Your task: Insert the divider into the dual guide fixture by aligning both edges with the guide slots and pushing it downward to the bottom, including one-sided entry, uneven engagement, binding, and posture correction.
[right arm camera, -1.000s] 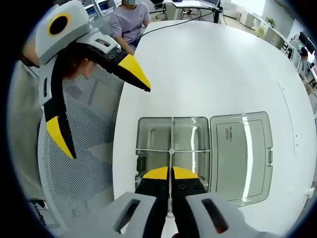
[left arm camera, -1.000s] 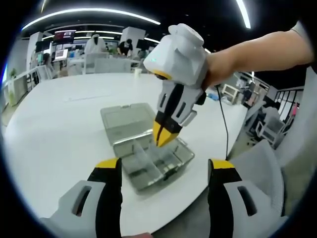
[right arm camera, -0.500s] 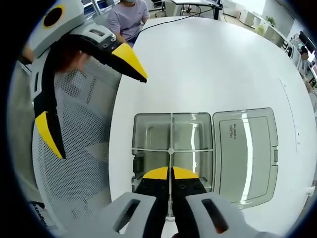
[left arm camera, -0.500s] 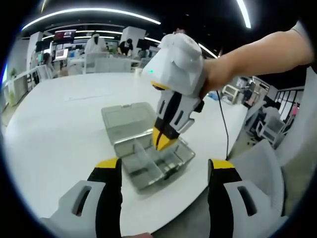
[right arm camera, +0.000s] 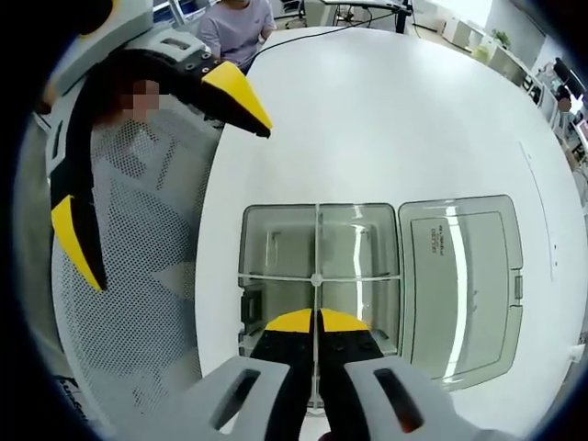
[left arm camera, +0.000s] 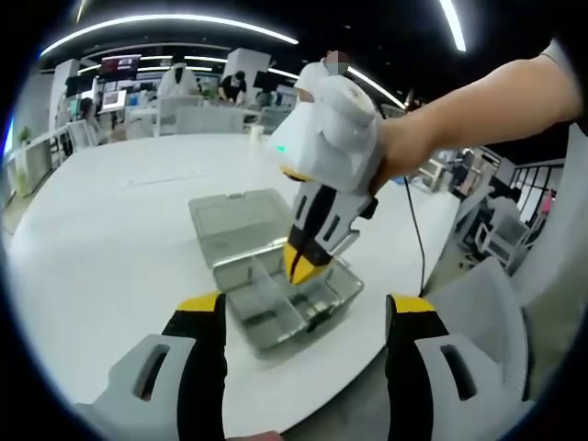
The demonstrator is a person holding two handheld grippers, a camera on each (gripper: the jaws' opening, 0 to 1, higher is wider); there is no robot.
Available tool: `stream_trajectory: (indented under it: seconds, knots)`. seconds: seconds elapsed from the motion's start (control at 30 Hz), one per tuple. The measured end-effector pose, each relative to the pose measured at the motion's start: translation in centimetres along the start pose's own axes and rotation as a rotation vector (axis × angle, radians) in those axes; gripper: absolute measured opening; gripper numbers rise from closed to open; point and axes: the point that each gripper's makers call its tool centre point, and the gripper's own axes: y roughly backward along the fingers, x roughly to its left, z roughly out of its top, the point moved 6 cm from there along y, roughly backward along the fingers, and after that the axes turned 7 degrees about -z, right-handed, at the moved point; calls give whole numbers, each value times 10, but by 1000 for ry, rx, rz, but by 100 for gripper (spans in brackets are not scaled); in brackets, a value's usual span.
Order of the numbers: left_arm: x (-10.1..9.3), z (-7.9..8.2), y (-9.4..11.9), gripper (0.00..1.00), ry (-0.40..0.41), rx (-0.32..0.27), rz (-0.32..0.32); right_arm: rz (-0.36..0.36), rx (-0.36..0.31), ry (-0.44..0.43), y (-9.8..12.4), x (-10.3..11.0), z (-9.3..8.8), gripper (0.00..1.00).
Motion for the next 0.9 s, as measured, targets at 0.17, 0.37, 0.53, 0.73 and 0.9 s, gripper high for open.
stream_trajectory:
  seconds: [0.17, 0.37, 0.53, 0.73, 0.9]
  knots:
    - [1, 0, 1, 69, 1, 0, 3, -4, 2, 2, -5, -1, -1, 0]
    - [3, -1, 1, 69, 4, 0, 7, -7, 3, 1, -7, -2, -2, 0]
    - [1, 0, 0, 69, 6, -2, 5, -10, 2, 7, -5, 1, -1, 0]
    - [2, 0, 0, 69, 3, -3, 2, -23, 3, 21, -6, 1, -1, 0]
    - [2, -1, 1, 69, 4, -2, 3, -29, 6, 31, -6, 2, 0, 0]
